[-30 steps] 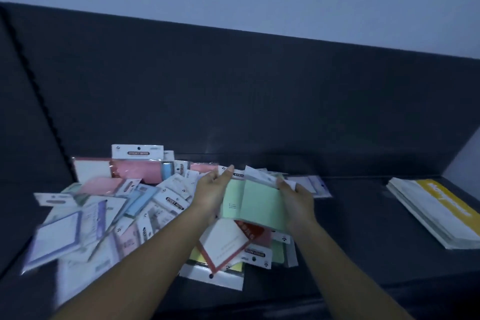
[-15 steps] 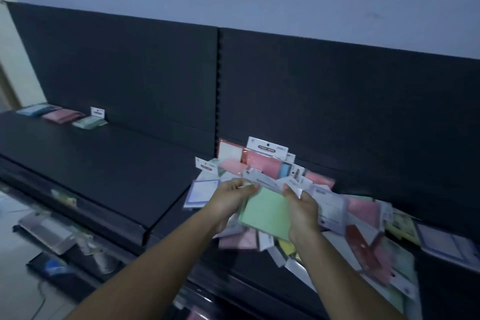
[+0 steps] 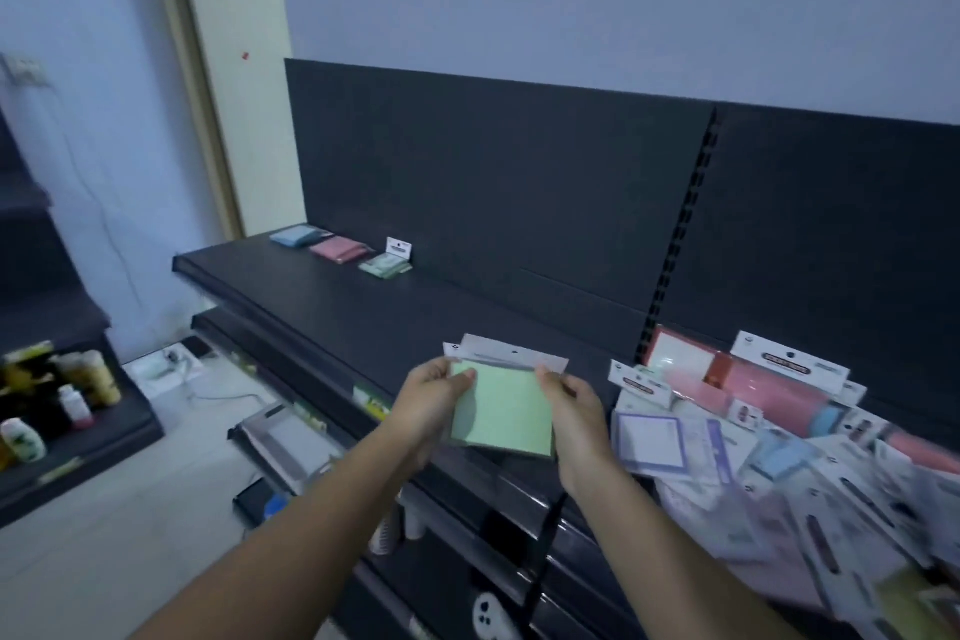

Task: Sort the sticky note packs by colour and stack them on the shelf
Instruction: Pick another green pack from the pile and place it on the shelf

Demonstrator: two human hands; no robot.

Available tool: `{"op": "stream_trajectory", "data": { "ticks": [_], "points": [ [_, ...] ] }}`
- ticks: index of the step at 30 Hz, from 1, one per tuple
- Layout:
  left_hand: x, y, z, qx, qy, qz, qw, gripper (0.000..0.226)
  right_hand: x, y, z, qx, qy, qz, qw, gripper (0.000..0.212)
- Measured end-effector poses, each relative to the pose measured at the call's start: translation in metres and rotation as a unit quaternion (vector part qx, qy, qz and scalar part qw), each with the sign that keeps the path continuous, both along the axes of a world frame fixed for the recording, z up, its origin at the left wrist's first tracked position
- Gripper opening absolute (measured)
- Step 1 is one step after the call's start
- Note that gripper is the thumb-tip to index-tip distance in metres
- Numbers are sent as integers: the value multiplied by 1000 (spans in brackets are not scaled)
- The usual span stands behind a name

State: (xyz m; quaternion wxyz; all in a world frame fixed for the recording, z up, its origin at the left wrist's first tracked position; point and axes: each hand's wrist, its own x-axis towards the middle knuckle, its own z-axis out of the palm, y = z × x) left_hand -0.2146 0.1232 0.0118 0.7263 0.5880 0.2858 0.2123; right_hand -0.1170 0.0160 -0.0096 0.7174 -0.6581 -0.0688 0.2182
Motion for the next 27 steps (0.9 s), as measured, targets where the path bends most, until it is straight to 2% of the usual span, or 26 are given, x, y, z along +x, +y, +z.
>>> {"op": "stream_trajectory", "data": {
  "ticks": [3,5,9,14,19,25,27],
  "points": [
    [-31,49,-1,2,0,35,999,15,-31,46,-3,-9,4,91,996,8],
    [-49,78,-2,7,7,43,999,16,-47,75,-6,-15,-5,114,993,7],
    [-74,125,-6,34,36,68,996,12,-71,130,-6,-3,-3,108,994,5],
    [-87,166,-19,71,39,64,995,24,-71,180,-11,3,13,92,996,6],
    [-75,221,-27,90,38,92,991,29,-57,239,-23,-2,41,131,991,21],
    [-29,305,-34,94,59,150,983,22,-16,318,-35,-6,31,131,991,9],
    [-10,335,-33,102,69,176,977,18,1,342,-35,-10,23,131,991,12]
  ]
}}
